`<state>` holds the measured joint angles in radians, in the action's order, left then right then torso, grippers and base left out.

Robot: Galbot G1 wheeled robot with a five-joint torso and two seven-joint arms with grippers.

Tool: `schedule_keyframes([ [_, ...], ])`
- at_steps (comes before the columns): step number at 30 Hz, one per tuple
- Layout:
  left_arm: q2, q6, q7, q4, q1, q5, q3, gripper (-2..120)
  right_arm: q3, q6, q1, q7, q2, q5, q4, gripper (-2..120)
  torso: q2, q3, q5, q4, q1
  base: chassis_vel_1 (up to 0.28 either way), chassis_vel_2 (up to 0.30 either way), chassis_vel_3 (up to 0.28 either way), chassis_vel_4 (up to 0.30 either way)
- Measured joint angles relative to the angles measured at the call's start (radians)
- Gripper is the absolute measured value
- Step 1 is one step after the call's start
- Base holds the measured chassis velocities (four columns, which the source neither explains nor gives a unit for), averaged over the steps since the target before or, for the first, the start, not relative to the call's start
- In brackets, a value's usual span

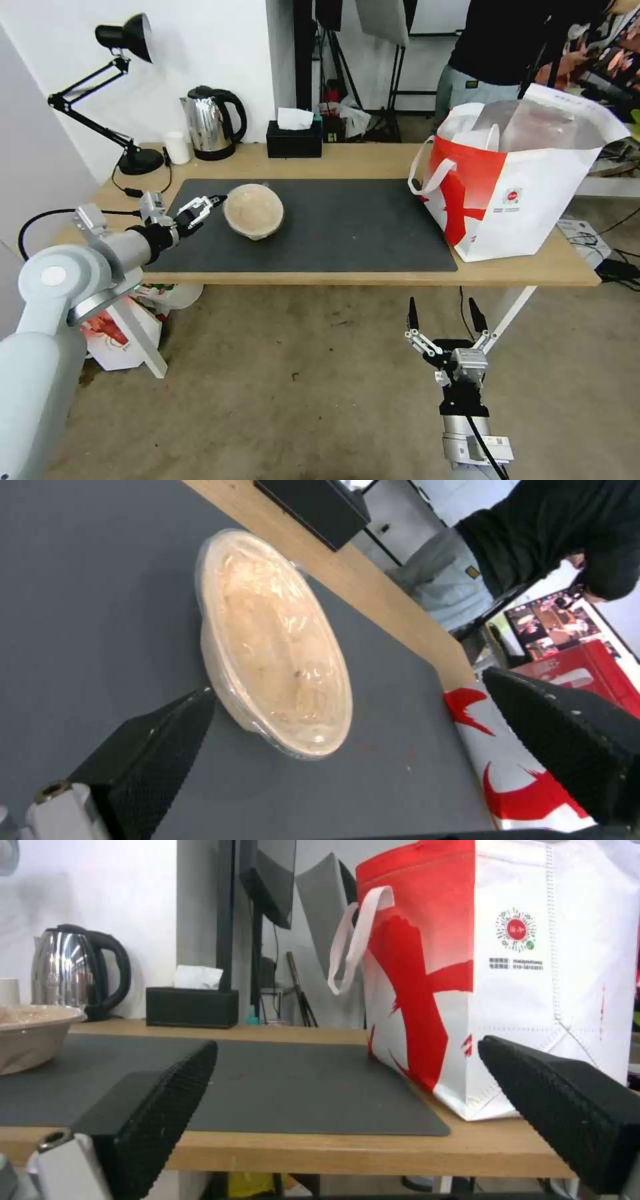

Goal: Pick up the trash from the table and place it into the takeout bag.

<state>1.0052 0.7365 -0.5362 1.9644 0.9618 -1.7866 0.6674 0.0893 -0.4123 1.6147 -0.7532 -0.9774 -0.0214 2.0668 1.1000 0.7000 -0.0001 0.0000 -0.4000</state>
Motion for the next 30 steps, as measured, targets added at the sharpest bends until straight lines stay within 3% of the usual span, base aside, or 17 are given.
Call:
schedule_keyframes([
  [30,0.011,-0.001,0.061,-0.122,-0.039,-0.018,-0.055,100,0.000,0.000,0.000,0.000,0.000,0.000,0.000,100,0.000,0.000,0.0001,0.0000,0.000,0.000,0.000,0.000,0.000],
])
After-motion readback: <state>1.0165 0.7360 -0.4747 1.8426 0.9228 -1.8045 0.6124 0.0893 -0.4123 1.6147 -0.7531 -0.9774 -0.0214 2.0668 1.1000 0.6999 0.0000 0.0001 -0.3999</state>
